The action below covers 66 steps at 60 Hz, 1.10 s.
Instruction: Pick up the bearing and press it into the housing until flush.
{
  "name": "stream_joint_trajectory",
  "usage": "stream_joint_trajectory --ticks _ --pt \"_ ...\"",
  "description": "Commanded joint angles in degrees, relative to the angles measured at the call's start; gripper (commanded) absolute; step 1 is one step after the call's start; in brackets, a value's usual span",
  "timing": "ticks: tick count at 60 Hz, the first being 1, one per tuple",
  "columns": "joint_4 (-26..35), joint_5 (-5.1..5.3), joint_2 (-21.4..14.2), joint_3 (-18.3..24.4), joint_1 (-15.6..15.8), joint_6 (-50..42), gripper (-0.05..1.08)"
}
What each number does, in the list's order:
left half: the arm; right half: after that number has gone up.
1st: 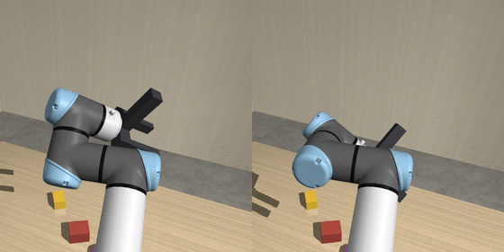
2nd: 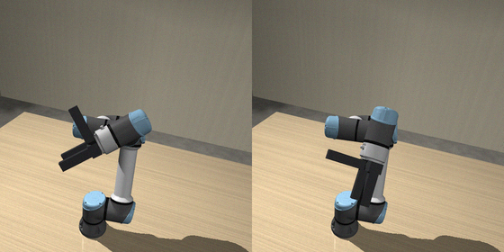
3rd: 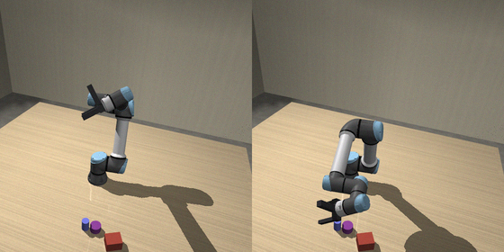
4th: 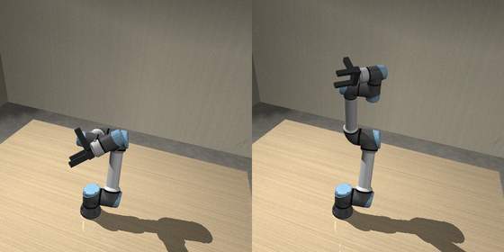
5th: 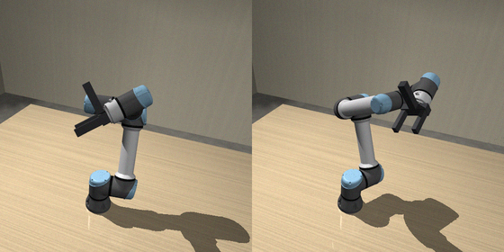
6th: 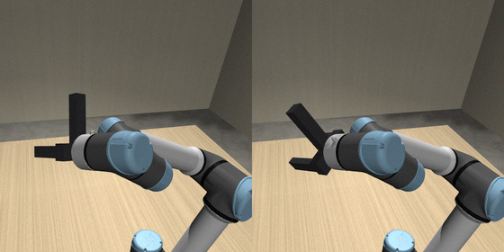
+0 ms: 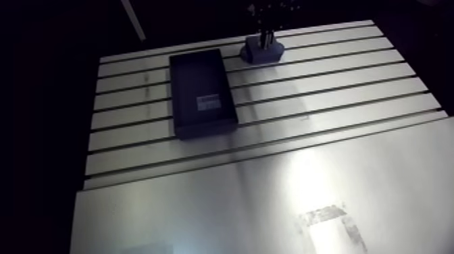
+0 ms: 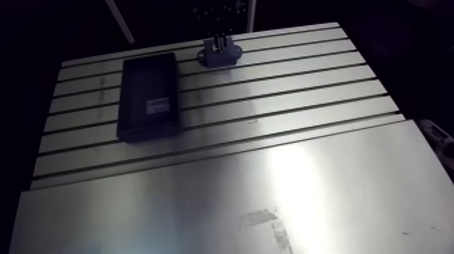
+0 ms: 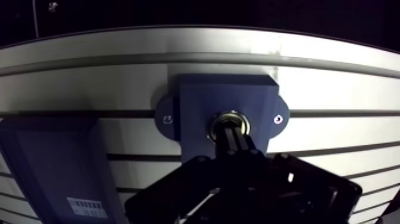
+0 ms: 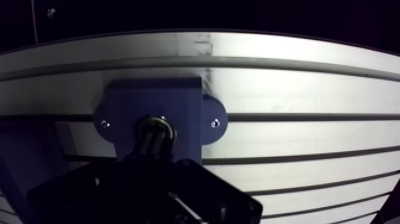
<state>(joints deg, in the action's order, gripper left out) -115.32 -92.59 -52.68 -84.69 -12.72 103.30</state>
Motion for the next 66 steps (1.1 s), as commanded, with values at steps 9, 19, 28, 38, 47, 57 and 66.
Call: stream_joint_trajectory --ticks 9,19,28,38,47,57,66 --pt "0.0 0.00 0.1 -0.2 0.0 0.0 1.07" --pt "0.0 0.00 0.1 -0.2 0.0 0.0 1.07" --pt "0.0 0.00 0.0 -0.2 0.0 0.0 1.08" --pt "0.4 0.00 -1.0 0.0 -0.1 0.0 1.08" --pt "0.7 0.00 -1.9 -0.1 0.0 0.0 1.07" --pt "1.1 -0.16 -3.4 -0.1 0.0 0.1 1.08" --pt "2.5 -0.18 -4.4 0.0 0.3 0.0 1.03"
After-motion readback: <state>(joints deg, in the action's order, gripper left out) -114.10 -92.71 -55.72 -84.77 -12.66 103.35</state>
